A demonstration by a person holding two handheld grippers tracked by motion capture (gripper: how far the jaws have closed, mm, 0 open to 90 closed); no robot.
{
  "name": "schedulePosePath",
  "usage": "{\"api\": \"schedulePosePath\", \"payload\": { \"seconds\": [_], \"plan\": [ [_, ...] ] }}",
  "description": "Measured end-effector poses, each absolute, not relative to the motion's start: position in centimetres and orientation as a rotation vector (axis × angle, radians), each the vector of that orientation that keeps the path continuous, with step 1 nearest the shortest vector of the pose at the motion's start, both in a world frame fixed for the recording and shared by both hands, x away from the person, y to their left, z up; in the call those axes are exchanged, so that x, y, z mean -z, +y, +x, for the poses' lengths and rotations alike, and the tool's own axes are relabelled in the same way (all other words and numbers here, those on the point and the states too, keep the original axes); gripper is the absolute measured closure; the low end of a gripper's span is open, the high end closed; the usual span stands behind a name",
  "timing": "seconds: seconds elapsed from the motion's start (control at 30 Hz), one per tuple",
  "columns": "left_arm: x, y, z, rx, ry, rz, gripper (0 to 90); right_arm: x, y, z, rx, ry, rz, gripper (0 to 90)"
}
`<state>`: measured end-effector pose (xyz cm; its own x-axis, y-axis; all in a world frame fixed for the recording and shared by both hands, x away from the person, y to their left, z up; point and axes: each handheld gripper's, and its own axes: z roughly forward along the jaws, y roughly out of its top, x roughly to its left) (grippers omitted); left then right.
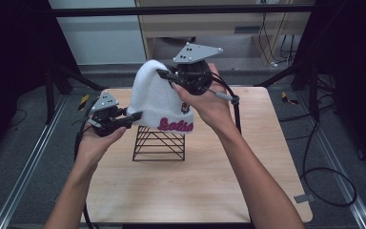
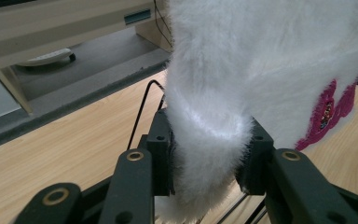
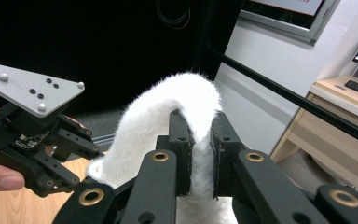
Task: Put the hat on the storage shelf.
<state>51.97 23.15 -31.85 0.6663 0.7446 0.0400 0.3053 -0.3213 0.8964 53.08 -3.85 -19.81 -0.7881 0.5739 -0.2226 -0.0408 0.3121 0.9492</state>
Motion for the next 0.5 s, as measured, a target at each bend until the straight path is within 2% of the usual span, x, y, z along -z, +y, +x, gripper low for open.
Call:
{"api": "schedulePosePath", "payload": {
  "seconds": [0.5],
  "plan": [
    [33.9, 23.6, 52.0, -0.584, 0.859, 1.918, 63.1, 22.0, -3.3, 54.0, -1.474, 2.102, 0.485, 81.5]
  ]
}}
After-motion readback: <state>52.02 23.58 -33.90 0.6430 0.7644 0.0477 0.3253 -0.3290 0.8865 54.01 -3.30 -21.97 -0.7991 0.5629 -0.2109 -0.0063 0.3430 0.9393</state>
